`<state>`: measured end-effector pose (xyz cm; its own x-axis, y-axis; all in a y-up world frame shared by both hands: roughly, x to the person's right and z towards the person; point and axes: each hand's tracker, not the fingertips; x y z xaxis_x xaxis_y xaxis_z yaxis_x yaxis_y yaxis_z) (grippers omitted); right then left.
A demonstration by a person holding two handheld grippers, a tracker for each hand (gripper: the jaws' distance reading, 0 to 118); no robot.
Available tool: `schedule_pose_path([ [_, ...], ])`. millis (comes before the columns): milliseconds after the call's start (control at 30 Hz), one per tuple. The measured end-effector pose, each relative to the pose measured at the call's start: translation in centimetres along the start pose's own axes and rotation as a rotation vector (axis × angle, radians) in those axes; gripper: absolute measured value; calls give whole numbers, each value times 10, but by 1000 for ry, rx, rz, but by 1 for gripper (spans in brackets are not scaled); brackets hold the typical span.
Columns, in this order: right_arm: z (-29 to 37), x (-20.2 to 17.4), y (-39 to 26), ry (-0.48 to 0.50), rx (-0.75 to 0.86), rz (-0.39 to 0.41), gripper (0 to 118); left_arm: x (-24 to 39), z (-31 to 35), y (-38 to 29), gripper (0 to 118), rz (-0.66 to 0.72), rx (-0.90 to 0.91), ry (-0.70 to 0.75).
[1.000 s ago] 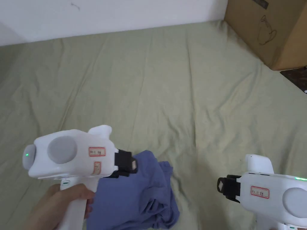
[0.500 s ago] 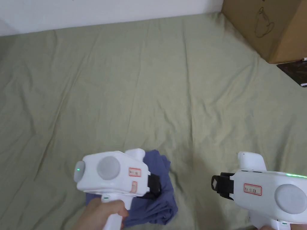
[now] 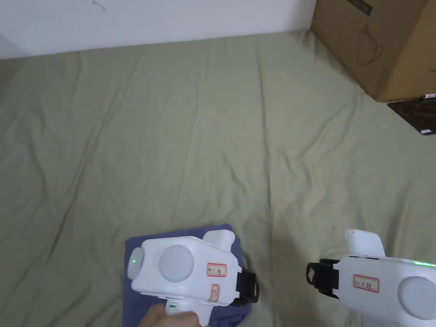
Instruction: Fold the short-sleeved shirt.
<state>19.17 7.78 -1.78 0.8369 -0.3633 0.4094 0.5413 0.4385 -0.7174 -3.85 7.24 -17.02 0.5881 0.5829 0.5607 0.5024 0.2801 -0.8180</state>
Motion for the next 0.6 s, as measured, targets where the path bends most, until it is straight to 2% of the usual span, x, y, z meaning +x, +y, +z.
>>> schedule_pose_path([
  [100,2,-11,2,10,2,35,3,-19,52,-6,0,40,125,-37],
  [300,-1,-44,5,43,4,102,3,-94,141,-35,0,150,318,105],
  [400,-5,-67,7,75,-2,151,3,-138,161,-59,0,287,366,104],
  [467,-9,-85,9,99,-16,216,3,-160,167,-75,0,358,367,78],
  [600,-24,-127,13,123,-39,322,3,-179,166,-98,0,379,377,63],
])
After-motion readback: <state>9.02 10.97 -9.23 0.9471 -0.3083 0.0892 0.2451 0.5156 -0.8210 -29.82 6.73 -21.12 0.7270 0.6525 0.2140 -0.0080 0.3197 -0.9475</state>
